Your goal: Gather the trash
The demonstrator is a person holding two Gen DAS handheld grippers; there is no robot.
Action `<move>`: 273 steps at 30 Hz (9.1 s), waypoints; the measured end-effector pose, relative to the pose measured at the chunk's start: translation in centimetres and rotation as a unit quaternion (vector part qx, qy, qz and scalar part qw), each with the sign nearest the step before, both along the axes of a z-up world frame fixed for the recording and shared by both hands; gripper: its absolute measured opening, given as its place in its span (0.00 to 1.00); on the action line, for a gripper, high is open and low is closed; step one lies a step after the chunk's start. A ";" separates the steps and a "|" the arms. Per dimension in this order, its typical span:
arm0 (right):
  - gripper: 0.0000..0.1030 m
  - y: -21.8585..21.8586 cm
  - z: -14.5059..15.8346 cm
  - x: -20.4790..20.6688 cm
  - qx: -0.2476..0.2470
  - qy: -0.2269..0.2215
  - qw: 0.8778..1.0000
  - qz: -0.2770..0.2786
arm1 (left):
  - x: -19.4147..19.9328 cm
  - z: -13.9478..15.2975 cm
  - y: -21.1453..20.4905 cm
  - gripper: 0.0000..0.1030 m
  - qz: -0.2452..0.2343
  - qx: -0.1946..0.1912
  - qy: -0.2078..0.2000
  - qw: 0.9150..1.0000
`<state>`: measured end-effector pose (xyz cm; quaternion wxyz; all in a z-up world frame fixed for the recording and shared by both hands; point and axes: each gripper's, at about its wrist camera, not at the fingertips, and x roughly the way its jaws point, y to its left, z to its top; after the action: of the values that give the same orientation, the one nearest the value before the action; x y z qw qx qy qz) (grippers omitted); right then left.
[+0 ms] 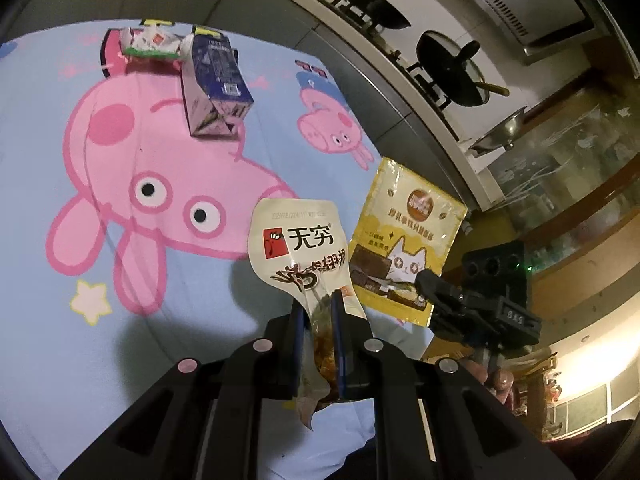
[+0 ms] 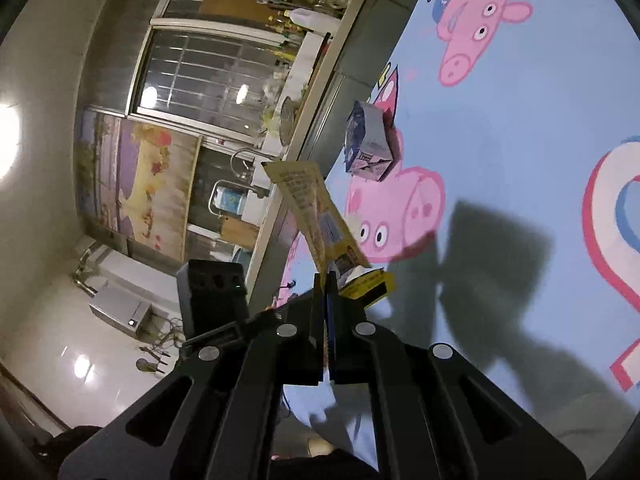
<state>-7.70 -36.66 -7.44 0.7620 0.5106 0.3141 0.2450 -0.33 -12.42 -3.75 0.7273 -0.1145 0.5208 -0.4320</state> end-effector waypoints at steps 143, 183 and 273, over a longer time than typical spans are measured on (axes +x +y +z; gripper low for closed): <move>0.02 11.5 3.4 2.8 -0.451 -0.038 0.892 -0.005 | 4.1 -0.9 7.2 0.48 0.091 0.057 -0.066 0.992; 0.02 -28.3 2.8 -5.5 -0.310 0.058 0.888 -0.335 | 4.5 2.1 -40.1 0.49 -0.214 0.094 -0.099 0.967; 0.80 -7.2 9.3 -14.4 -0.299 0.034 0.879 -0.370 | -5.4 8.5 -17.5 0.96 -0.032 0.152 -0.309 0.938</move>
<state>-22.06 -43.84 1.90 0.9024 0.3451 0.1867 -0.1780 -5.74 -29.92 4.72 0.8473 0.1532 0.3329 -0.3845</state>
